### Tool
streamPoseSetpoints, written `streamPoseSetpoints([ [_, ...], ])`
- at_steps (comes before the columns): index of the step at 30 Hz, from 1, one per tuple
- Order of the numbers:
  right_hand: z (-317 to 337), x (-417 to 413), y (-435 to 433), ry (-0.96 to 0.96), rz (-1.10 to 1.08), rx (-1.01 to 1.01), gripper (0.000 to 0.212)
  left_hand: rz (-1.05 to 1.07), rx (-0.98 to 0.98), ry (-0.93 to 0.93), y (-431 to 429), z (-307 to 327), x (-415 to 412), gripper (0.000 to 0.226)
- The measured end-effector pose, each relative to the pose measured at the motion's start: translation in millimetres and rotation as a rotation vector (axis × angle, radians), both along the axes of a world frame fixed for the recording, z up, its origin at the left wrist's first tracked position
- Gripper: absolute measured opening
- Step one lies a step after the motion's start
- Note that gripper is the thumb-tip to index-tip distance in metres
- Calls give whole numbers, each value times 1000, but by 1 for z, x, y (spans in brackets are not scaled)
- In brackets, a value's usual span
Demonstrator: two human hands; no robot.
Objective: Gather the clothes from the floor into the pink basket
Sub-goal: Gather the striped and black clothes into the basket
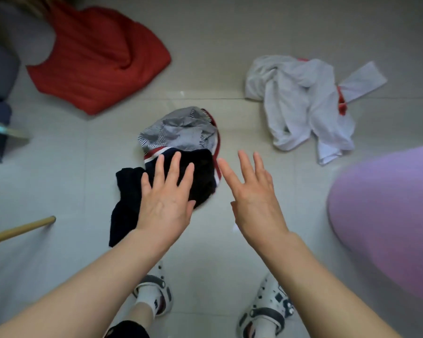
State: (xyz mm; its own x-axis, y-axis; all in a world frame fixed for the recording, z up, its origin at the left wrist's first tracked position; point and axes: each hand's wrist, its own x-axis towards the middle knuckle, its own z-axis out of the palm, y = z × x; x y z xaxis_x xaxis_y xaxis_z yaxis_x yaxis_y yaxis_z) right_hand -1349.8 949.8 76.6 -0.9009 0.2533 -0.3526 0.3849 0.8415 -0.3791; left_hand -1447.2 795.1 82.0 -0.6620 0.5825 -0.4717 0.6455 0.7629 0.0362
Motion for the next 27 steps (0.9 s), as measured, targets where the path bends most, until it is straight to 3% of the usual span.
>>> streamPoseSetpoints([
  [11, -129, -93, -74, -207, 298, 125, 118, 150, -247, -138, -101, -140, -69, 127],
  [16, -194, -133, -85, -210, 404, 230, 136, 128, -177, -150, -103, -203, -88, 147],
  [20, -246, -158, -91, -227, 511, 316, 142, 185, -115, -217, -104, -251, -103, 150],
  [24, -287, -152, -99, -351, 539, 306, 115, 135, -123, -294, -112, -288, -90, 122],
  [27, -286, -144, -106, -239, 478, 233, 62, 97, -72, -204, -117, -289, -82, 83],
])
